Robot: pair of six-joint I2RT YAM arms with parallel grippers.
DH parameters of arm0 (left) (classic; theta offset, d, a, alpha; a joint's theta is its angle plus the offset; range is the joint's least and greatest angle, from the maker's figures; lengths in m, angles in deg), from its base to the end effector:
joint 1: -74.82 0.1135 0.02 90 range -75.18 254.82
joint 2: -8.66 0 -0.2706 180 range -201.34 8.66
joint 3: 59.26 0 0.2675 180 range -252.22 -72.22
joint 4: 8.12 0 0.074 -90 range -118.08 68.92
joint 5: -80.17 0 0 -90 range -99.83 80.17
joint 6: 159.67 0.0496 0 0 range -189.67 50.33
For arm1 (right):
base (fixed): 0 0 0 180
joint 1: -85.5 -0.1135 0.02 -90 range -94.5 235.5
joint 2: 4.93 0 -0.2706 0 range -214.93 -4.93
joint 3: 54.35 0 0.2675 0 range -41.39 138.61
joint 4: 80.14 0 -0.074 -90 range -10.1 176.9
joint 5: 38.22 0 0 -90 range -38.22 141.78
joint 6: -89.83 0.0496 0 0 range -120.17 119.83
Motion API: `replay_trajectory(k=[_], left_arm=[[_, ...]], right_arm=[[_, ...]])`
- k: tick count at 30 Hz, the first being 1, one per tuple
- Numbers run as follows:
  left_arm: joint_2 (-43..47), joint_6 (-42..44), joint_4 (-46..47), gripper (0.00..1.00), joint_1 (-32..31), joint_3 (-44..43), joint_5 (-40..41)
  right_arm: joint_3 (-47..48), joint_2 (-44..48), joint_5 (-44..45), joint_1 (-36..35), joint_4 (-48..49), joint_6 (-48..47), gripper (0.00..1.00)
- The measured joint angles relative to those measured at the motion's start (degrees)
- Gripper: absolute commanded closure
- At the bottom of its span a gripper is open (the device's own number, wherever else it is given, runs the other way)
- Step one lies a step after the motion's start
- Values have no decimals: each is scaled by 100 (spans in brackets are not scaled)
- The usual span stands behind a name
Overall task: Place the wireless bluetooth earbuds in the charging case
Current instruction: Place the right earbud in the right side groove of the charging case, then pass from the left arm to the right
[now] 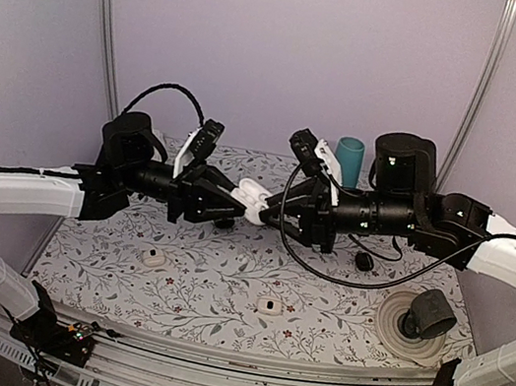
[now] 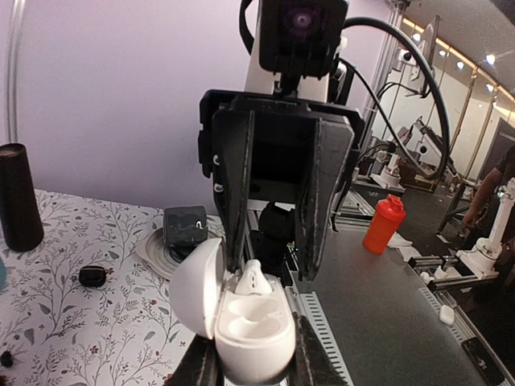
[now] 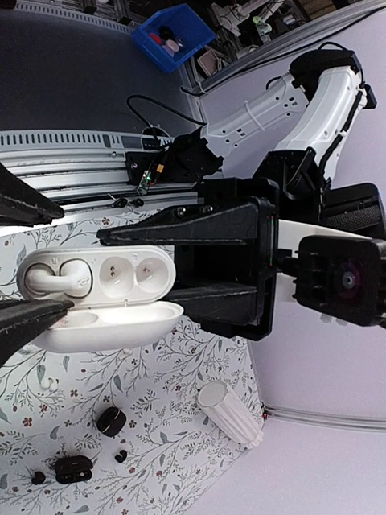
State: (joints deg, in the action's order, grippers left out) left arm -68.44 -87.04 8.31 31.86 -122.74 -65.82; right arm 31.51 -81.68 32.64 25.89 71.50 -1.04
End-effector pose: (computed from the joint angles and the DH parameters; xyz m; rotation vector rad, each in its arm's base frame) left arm 0.2070 -0.2490 0.3193 1.1851 1.3176 -1.5278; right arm 0.1561 0.2982 0.3794 -1.2172 1.6114 0.9929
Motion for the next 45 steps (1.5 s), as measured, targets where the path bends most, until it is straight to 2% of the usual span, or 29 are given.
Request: replay_trajectory(k=[5,16,20,27,33,39,45], left_arm=[[59,2,31,100,0,2,61],[332,-9,179,100,26,203,472],[439,-205,586,100,28,413,680],[439,-855,1663,100,-11,763,1016],[350,-1115,2461,100,-240,787,1329],[122,-1187,2879,100,-444,787,1628],[-15,-1182,3150,100,-544,782,1836]], right_arm=[[-13,184,160,0,46,79,65],[-542,638,658,39,546,538,53],[-850,660,688,55,868,756,45],[-1829,804,669,70,2269,1259,37],[-2369,719,529,76,3947,1657,34],[-2855,409,459,76,5436,2037,36],[-2855,223,319,74,6133,2251,41]])
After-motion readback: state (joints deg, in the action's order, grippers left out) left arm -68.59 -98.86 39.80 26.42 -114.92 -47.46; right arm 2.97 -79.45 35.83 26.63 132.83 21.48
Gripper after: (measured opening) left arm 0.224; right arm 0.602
